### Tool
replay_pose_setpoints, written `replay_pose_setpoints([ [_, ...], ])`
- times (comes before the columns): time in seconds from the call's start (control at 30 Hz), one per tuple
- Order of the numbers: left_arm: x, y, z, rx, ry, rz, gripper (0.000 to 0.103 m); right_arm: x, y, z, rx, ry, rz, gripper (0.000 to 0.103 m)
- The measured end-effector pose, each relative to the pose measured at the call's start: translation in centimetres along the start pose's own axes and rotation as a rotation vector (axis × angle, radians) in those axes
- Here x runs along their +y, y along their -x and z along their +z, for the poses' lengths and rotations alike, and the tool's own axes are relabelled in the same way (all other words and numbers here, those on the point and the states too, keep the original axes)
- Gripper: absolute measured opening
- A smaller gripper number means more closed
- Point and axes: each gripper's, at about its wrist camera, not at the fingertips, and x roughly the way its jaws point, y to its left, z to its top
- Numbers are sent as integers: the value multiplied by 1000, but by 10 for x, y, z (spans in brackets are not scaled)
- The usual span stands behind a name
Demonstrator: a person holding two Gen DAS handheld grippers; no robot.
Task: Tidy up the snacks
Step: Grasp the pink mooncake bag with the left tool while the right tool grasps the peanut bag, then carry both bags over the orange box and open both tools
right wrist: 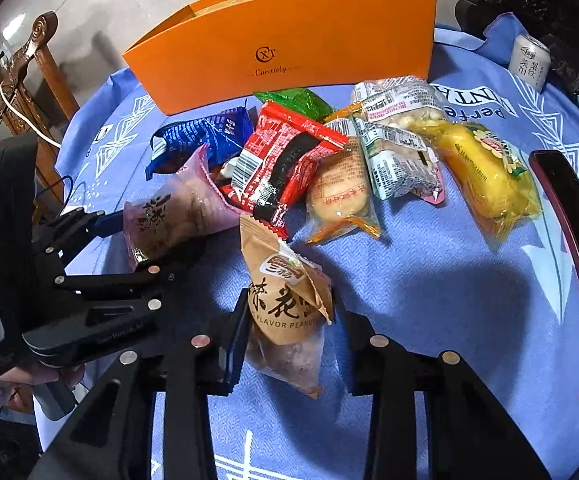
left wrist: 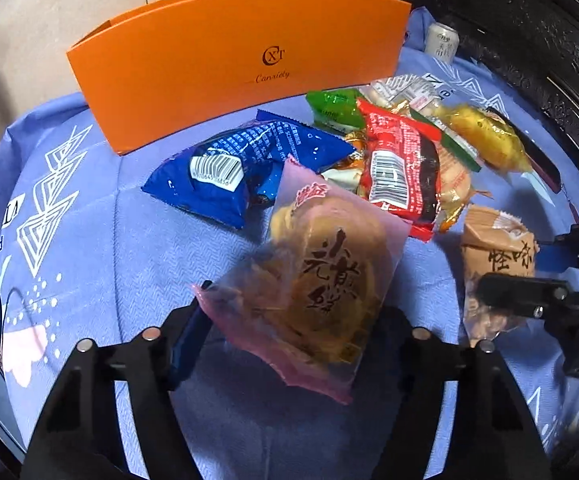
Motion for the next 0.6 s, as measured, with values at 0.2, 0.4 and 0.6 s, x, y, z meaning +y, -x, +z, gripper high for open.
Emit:
replay_pose_setpoints([
  [0.2, -2, 29, -6, -38, 13, -10, 58, -5, 18, 1, -32, 13, 0, 38],
  [0.4, 1, 65, 3, -97, 41, 11, 58, -2, 37, 11, -86, 18, -6, 37],
  [0.6, 19, 101, 43, -192, 67, 76, 58, -5, 66, 52, -203, 32, -12, 37],
])
